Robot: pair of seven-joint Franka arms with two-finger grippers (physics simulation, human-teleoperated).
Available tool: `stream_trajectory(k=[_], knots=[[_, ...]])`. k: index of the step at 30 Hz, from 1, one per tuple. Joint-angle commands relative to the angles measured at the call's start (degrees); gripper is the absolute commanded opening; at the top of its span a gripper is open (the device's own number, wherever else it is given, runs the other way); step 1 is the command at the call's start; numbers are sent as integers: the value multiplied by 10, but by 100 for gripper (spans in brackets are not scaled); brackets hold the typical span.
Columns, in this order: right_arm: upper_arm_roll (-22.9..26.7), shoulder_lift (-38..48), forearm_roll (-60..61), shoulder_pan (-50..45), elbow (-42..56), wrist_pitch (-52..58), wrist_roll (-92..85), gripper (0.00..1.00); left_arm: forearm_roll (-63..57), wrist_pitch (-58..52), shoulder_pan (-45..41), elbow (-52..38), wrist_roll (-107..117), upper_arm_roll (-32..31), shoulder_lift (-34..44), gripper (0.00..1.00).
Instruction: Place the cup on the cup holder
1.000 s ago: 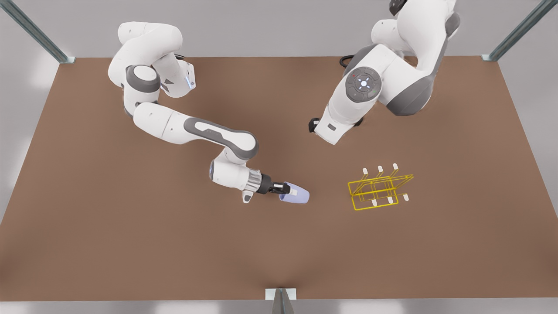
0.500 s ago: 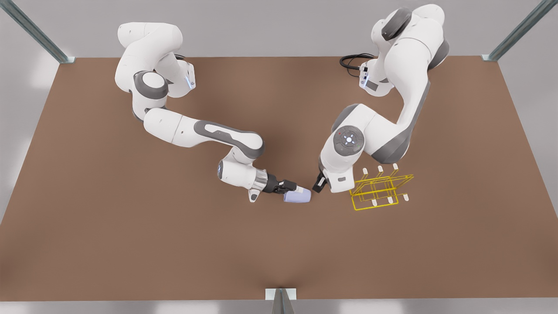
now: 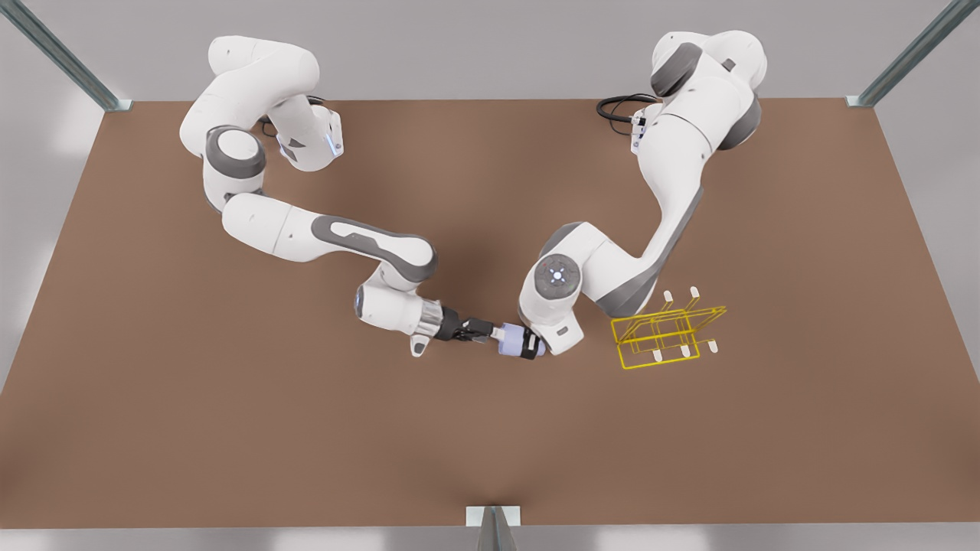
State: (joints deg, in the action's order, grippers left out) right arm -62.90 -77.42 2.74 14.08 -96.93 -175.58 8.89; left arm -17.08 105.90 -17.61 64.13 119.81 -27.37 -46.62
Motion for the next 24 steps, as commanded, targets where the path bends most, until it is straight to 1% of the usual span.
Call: stream_trajectory(k=[1, 3, 6, 7, 8, 10, 11, 12, 13, 14, 15, 16, 18, 19, 20, 22, 23, 24], knots=[[-4, 17, -5, 30, -27, 20, 3, 100, -3, 25, -1, 2, 181, 0, -8, 100], [-16, 44, -3, 75, -65, 44, 3, 100, -19, 33, -1, 3, 181, 0, -20, 100], [-20, 97, -5, 160, -140, 87, 4, 100, -27, 58, -3, 6, 179, 0, -32, 100], [-22, 129, -4, 191, -162, 102, 4, 100, -29, 58, -6, 6, 177, 0, -39, 100], [-24, 168, -3, 234, -191, 131, 23, 100, -38, 58, -8, 6, 177, -1, -44, 100], [-37, 254, -2, 355, -264, 191, 22, 100, -45, 68, -12, 8, 176, 0, -49, 100], [-44, 287, -5, 404, -280, 233, 18, 100, -51, 84, -14, 23, 175, 0, -49, 100], [-52, 336, -5, 443, -283, 298, 17, 100, -59, 91, -18, 32, 176, 0, -49, 100], [-54, 427, -5, 456, -282, 373, 12, 100, -61, 98, -21, 36, 175, 0, -52, 100], [-48, 550, -3, 455, -279, 457, 7, 100, -67, 102, -23, 36, 176, 0, -56, 100], [-36, 666, -1, 462, -290, 520, -67, 100, -69, 106, -25, 36, 175, 0, -62, 100], [-19, 749, -3, 482, -302, 544, -147, 100, -69, 108, -28, 37, 170, 0, -63, 100], [-18, 821, -5, 524, -285, 567, -196, 100, -88, 120, -28, 57, 169, -1, -63, 100], [-18, 844, -5, 543, -251, 602, -214, 100, -90, 123, -27, 64, 169, 0, -63, 100], [-19, 845, -6, 555, -199, 659, -224, 100, -92, 122, -26, 69, 158, 0, -63, 100], [-18, 768, -96, 560, -76, 791, -220, 100, -93, 122, -23, 68, 157, -1, -63, 100], [-18, 767, -96, 557, -51, 815, -222, 100, -93, 122, -23, 67, 156, -1, -62, 100], [-17, 768, -96, 547, -49, 817, -221, 100, -94, 122, -22, 65, 155, -1, -62, 100]])
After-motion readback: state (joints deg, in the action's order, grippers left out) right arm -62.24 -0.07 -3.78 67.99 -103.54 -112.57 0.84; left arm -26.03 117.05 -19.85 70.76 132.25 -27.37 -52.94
